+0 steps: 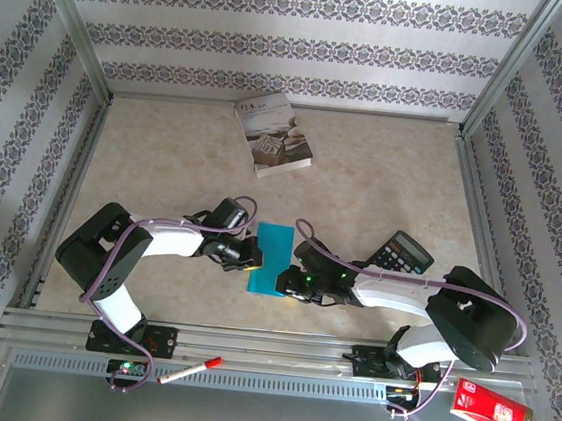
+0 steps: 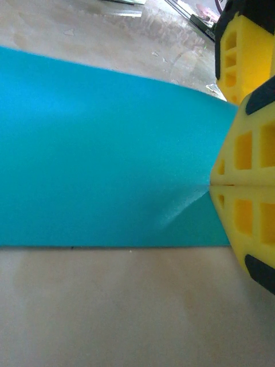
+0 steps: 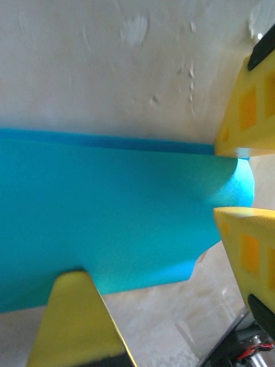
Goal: Fold a paper plane with a square sheet of paper (pick it up from the middle)
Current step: Fold the triangle a second time at the center of the table.
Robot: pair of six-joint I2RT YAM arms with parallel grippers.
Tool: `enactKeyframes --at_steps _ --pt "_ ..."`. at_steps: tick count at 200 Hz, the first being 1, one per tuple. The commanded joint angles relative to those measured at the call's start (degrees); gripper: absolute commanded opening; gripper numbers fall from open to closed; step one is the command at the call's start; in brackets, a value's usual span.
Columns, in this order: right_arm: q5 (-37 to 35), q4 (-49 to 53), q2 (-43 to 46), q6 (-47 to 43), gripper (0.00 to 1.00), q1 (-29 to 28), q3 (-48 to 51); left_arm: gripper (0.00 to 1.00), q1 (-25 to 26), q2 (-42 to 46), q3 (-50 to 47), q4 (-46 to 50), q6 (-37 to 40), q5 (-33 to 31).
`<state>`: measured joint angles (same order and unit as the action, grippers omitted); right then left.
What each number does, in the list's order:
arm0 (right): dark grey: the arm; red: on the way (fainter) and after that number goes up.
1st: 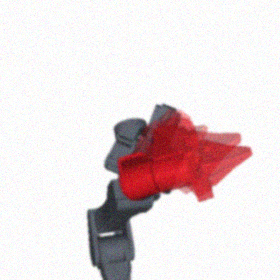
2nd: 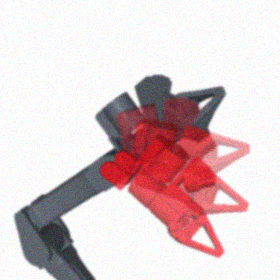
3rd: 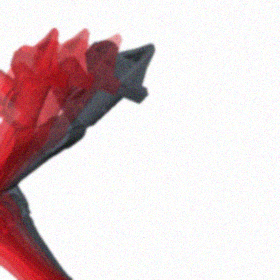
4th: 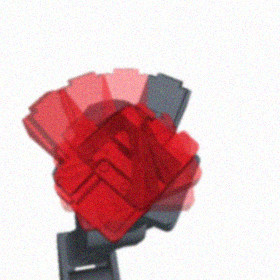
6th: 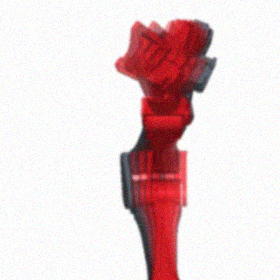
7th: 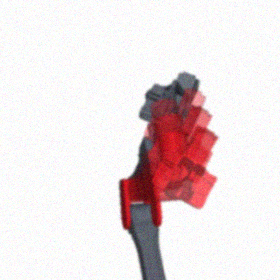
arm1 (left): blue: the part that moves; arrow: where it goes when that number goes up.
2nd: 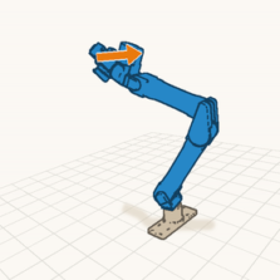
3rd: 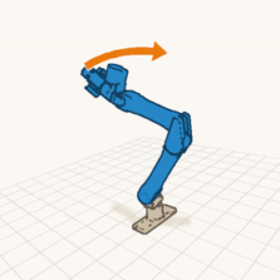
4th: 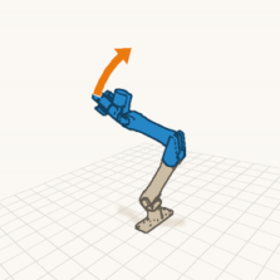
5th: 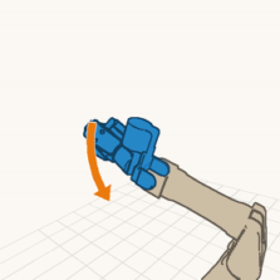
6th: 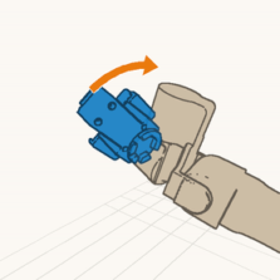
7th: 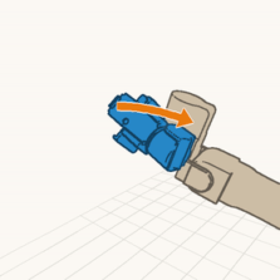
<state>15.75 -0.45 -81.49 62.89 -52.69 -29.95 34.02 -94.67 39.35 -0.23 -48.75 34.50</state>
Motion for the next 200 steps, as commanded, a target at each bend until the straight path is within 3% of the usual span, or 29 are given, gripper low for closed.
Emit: enactKeyframes --at_steps 1,112,200 --pt "0.69 -2.76 -0.55 0.23 0.28 -0.66 -0.37 0.00 0.08 -1.54 -1.16 3.06 1.20 -0.58" --pt "-1.11 -5.89 -0.89 -0.29 0.36 0.80 -0.80 0.00 0.09 -1.04 -1.20 3.65 1.61 -0.56" --pt "1.65 -10.23 -5.13 -2.80 0.39 8.05 -3.43 0.00 0.08 -0.74 -1.04 4.07 1.68 -0.56"
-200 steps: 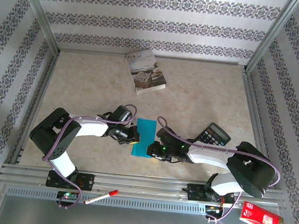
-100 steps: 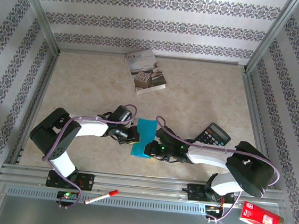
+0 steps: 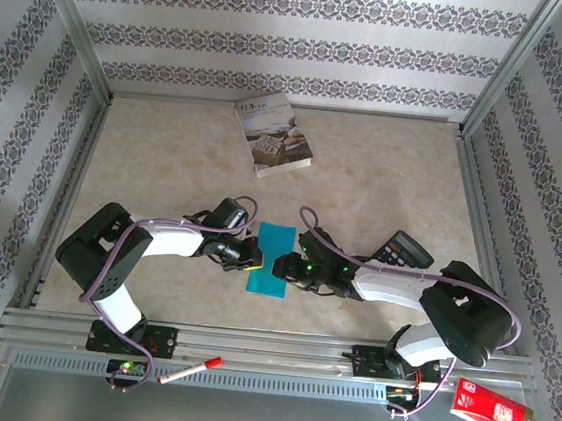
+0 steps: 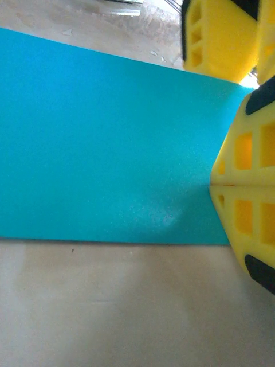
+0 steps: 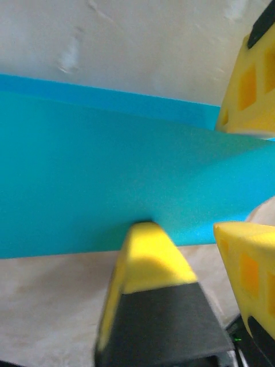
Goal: Fold a paper plane with a square sheet of paper (pick it up from the middle)
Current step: Fold the triangle a second time at the center of the table.
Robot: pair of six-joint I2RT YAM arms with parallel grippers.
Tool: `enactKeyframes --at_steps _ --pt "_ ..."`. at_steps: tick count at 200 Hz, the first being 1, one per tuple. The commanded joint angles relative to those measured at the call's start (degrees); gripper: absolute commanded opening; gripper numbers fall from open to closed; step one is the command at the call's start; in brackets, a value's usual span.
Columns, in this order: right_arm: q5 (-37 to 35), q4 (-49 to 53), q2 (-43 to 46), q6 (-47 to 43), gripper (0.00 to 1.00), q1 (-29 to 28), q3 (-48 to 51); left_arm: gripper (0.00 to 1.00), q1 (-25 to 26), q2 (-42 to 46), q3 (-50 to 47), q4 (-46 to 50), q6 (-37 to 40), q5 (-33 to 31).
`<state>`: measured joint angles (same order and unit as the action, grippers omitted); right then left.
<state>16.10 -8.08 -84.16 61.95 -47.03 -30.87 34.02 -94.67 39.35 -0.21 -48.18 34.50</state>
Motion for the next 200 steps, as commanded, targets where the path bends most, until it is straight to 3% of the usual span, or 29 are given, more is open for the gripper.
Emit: enactKeyframes --at_steps 1,41,92,123,146,175,200 --pt "1.43 -2.62 -2.61 -1.85 0.39 2.47 -2.61 0.00 0.08 -0.71 -1.08 4.06 1.09 -0.53" --pt "2.45 -3.18 -6.26 -2.63 0.30 5.38 -5.74 0.00 0.08 -0.67 -0.81 4.33 1.38 -0.75" --pt "2.28 -0.18 -8.96 -1.85 0.06 7.89 -7.58 0.00 0.13 0.34 0.89 5.39 2.26 -0.56" --pt "3.50 2.41 -7.95 1.41 0.03 8.43 -7.27 0.25 0.64 6.65 0.94 3.70 4.94 -1.72" --pt "5.24 3.59 -7.16 3.15 0.03 9.05 -7.43 0.39 4.76 14.54 -1.39 2.74 9.03 -8.08" --pt "8.55 4.32 -7.42 4.08 0.03 10.50 -7.64 0.57 15.88 22.92 -2.74 5.24 18.75 -23.40" --pt "10.66 4.30 -7.47 5.22 0.03 11.68 -7.61 0.63 24.36 24.27 -3.52 5.73 26.61 -32.94"
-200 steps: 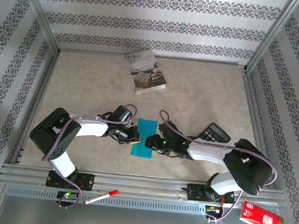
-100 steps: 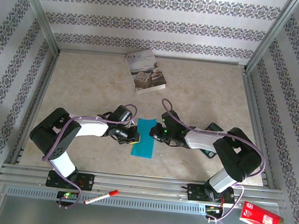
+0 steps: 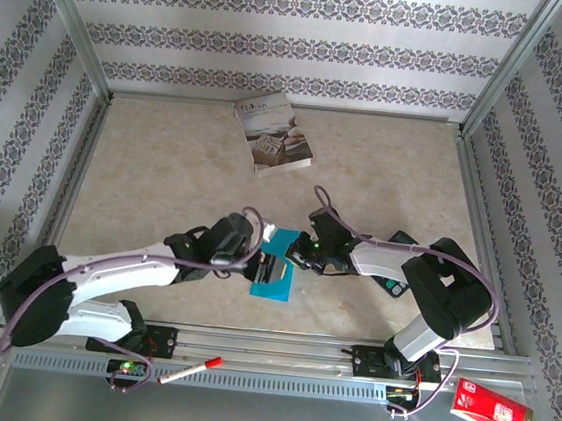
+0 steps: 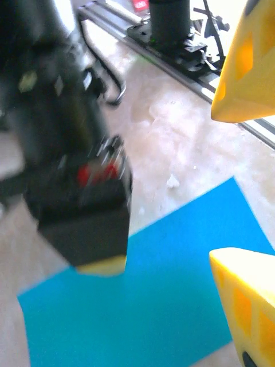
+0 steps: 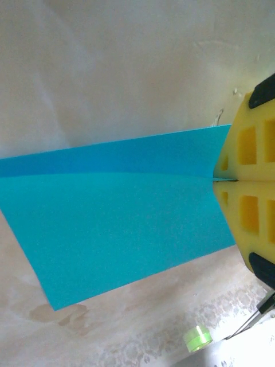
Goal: Fold a paper plane with a square sheet of paper (pick it up from the middle)
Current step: Fold the triangle a second time at the center of the table.
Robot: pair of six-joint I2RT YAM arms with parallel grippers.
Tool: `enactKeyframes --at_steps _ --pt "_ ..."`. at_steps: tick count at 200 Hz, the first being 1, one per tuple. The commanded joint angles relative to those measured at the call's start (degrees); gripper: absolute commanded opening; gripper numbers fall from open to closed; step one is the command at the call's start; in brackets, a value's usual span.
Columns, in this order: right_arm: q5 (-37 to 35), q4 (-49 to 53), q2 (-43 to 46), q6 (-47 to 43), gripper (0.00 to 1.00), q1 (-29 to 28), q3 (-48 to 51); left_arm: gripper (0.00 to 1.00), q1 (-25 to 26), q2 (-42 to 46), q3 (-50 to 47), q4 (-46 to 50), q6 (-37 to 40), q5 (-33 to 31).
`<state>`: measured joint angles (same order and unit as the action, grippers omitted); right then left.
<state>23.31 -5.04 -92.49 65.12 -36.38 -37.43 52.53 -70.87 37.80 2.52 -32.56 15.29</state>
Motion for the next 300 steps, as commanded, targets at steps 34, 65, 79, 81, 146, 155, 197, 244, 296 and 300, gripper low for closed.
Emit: enactKeyframes --at_steps 34,65,79,81,146,155,197,244,296,300 --pt "5.38 1.49 0.55 2.55 0.03 2.18 -1.41 0.68 14.05 -4.17 -0.88 1.83 17.31 -22.45" --pt "5.87 1.88 0.38 2.29 0.02 2.50 -1.90 0.70 16.14 -10.13 2.04 2.71 20.55 -26.67" --pt "6.04 1.79 0.05 2.32 0.02 2.59 -1.94 0.70 16.76 -12.51 3.57 2.86 22.16 -27.24" --pt "6.04 1.70 -0.03 2.36 0.02 2.60 -1.92 0.70 16.84 -12.84 3.70 2.89 22.31 -27.24" --pt "6.15 1.60 -0.41 1.99 0.02 2.71 -1.70 0.38 16.99 -15.54 5.81 3.81 21.92 -28.96" --pt "6.16 1.63 -0.40 1.85 0.02 2.72 -1.60 0.34 16.99 -15.61 6.00 4.34 21.96 -29.00" --pt "5.87 1.61 -0.58 1.50 0.01 2.78 -1.26 0.17 16.93 -15.61 6.39 4.69 21.35 -28.48" --pt "5.60 1.69 -0.68 1.04 0.02 2.82 -1.07 0.03 16.23 -16.08 7.37 6.08 20.14 -26.87" --pt "5.66 2.23 -0.43 -0.65 0.12 3.22 -1.24 0.00 12.92 -14.33 5.82 4.18 16.69 -19.27" --pt "5.63 2.30 -0.14 -0.99 0.15 3.45 -1.18 0.00 12.41 -14.24 5.41 3.71 16.32 -18.11"
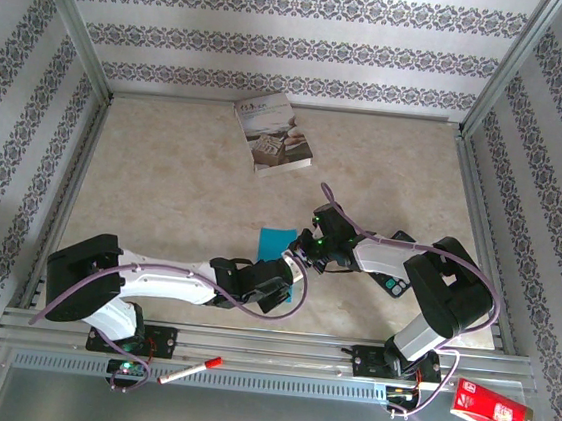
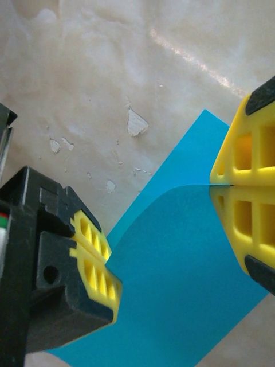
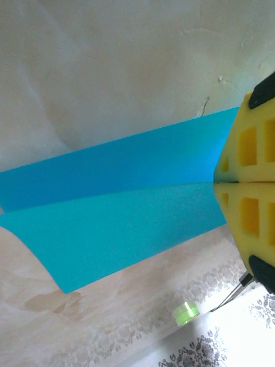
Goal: Fold a paper plane with a square sheet of paper (pick it up from the middle)
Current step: Fold the triangle a second time at the center of the table.
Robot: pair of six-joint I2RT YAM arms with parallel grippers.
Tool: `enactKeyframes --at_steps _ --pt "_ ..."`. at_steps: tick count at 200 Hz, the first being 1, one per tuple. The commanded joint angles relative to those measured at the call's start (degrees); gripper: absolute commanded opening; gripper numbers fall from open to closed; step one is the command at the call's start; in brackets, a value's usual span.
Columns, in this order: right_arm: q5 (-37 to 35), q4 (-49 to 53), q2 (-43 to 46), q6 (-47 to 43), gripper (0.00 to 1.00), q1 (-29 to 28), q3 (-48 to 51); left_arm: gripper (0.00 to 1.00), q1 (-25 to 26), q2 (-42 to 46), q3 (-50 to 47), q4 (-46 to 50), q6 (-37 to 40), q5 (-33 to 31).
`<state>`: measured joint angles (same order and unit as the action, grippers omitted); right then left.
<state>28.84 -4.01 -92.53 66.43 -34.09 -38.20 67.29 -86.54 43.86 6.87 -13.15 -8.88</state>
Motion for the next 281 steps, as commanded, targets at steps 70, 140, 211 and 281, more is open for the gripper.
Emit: enactKeyframes --at_steps 70,140,211,281 --pt "1.29 10.00 10.51 -14.75 0.38 5.94 -1.30 0.00 -13.47 4.54 -8.00 -14.76 -8.75 26.57" --pt "3.39 9.78 -3.29 -17.57 0.24 4.00 -11.68 0.00 -18.01 2.36 -9.25 -20.17 -11.34 32.40" --pt "3.97 11.06 -13.48 -22.10 0.18 5.02 -17.90 0.00 -22.13 -0.07 -9.31 -21.15 -11.18 36.31" --pt "3.53 11.82 -16.60 -24.50 0.17 5.52 -20.21 0.00 -27.26 -3.77 -7.91 -22.11 -11.55 42.09"
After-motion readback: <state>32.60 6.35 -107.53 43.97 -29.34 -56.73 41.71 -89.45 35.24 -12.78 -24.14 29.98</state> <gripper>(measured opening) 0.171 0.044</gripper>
